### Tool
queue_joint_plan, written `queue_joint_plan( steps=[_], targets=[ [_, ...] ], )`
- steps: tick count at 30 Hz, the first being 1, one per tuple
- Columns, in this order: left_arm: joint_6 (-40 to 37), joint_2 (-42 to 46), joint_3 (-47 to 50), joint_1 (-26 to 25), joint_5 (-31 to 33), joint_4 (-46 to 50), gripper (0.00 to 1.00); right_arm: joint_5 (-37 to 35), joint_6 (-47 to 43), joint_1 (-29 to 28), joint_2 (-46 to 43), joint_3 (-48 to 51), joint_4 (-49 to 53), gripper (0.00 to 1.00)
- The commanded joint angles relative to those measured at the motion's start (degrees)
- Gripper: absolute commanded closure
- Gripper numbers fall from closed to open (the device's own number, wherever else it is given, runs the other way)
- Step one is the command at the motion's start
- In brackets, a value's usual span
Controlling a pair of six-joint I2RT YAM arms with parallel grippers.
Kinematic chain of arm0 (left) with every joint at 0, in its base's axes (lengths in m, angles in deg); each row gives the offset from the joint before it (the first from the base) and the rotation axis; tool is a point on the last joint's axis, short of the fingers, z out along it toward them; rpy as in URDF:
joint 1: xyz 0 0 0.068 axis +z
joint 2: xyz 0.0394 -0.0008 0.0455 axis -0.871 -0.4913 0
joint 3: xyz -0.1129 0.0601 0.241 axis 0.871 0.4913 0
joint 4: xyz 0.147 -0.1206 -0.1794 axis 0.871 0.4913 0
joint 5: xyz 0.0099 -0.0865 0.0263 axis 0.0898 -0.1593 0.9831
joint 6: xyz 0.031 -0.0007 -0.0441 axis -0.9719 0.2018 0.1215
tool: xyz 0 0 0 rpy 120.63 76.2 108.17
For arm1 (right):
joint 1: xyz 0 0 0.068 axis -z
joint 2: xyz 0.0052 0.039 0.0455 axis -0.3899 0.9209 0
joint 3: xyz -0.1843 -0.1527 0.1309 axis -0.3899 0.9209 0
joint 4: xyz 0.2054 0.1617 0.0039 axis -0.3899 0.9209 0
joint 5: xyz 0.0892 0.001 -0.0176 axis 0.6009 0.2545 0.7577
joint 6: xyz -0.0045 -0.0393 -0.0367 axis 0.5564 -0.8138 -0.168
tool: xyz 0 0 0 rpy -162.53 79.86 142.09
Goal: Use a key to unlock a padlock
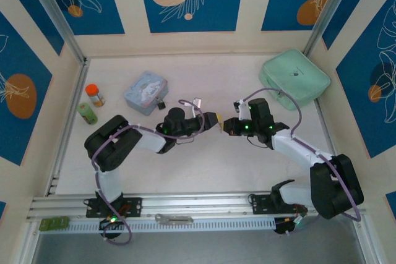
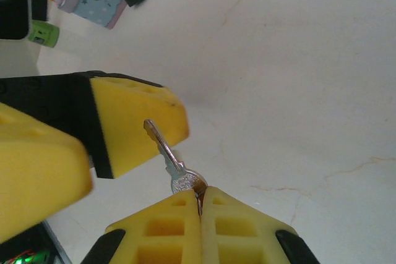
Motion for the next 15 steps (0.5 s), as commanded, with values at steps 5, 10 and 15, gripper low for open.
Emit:
queue_joint_plan(
  steps=[5, 10, 15],
  targets=[
    [-3.3, -0.7, -2.2, -0.1, -1.9, 1.2, 0.47, 2.7, -0.9, 0.0, -0.6, 0.7, -1.0, 1.00],
    [-4.6, -0.4, -2.2, 0.3, -1.4, 2.0, 0.50, 2.7, -1.1, 0.0, -0.4, 0.8, -0.7, 1.00],
    [-4.7, -0.4, -2.4, 0.3, -1.4, 2.2, 0.61, 3.1, -0.8, 0.0, -0.2, 1.0, -1.2, 1.00]
  ],
)
